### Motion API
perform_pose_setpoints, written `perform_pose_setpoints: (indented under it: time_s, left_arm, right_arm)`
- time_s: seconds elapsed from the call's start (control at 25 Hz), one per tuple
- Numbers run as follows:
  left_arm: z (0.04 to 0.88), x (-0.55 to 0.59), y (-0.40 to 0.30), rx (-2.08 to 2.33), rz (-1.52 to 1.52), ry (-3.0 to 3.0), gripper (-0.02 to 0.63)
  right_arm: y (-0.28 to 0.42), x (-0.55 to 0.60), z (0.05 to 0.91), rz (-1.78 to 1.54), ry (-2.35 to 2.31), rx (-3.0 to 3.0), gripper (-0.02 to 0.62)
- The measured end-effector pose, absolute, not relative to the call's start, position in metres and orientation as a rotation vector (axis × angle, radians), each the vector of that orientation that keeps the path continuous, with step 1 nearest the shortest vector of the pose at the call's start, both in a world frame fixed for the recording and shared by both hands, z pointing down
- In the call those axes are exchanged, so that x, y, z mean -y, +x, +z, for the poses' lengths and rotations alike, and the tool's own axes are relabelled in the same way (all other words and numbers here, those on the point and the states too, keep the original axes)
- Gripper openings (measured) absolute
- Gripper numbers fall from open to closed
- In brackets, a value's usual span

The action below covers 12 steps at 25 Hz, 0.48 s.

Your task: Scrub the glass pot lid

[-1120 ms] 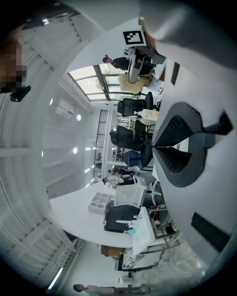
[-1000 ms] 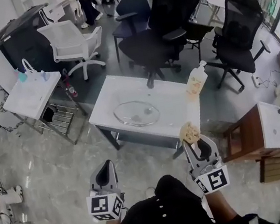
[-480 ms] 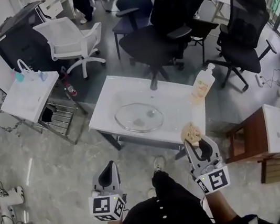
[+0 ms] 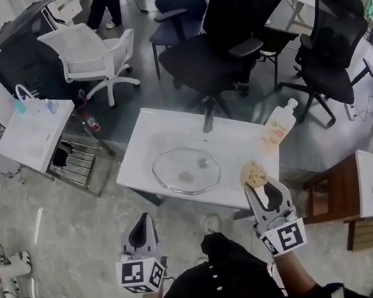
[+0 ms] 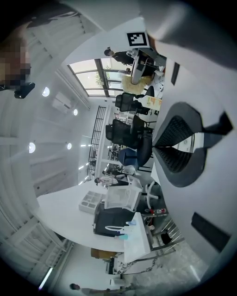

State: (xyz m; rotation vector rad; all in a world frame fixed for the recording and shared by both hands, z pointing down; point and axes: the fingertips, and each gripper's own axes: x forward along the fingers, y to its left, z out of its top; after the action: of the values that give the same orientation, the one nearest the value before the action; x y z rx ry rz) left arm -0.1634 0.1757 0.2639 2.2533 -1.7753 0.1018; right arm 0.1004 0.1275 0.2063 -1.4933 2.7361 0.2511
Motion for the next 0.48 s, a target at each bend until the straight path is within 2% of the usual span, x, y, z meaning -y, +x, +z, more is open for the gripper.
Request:
perform_pose_setpoints:
  time_s: [0.48]
  left_arm:
    - [0.256,-0.067,-0.139,1.738,0.069,2.284,0.026]
  right_arm:
    - [0.113,-0.022,0.199,0.249,-1.481,-2.753,0.143]
